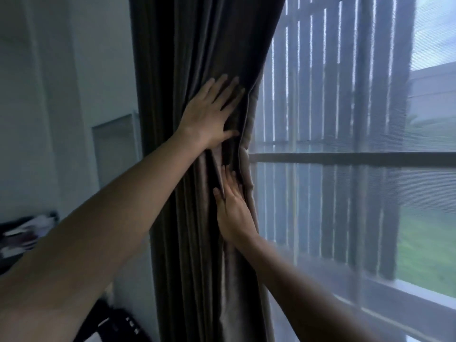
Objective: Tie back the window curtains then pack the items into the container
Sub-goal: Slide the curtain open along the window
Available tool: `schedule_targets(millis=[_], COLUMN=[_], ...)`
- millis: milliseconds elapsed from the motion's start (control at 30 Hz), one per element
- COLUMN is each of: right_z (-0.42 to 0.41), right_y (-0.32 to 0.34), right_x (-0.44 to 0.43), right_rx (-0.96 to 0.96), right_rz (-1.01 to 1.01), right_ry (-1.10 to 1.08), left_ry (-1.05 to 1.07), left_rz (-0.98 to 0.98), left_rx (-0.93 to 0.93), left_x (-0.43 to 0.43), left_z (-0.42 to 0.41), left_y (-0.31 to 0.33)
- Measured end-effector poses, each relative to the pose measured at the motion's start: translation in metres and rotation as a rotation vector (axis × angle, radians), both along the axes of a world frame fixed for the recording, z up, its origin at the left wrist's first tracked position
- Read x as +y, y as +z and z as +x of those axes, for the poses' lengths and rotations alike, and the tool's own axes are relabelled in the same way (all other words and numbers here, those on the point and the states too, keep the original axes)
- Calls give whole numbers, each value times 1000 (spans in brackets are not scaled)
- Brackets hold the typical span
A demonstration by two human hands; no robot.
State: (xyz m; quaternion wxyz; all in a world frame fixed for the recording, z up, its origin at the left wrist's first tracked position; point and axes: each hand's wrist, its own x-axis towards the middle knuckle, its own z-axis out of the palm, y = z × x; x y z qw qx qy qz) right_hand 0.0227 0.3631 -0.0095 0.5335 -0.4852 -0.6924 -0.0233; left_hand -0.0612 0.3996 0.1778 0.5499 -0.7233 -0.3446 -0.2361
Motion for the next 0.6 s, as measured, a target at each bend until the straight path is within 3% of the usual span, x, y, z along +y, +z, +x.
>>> schedule_targets(millis=[600], right_z=[-120], right_y=[8], right_x=[190], right_rx=[-110], right_rz=[-101], right_ry=[174], left_ry=[227], left_rz=[-47], left_rx=[-92], left_x=[185], left_z=[-142], left_y=[-6])
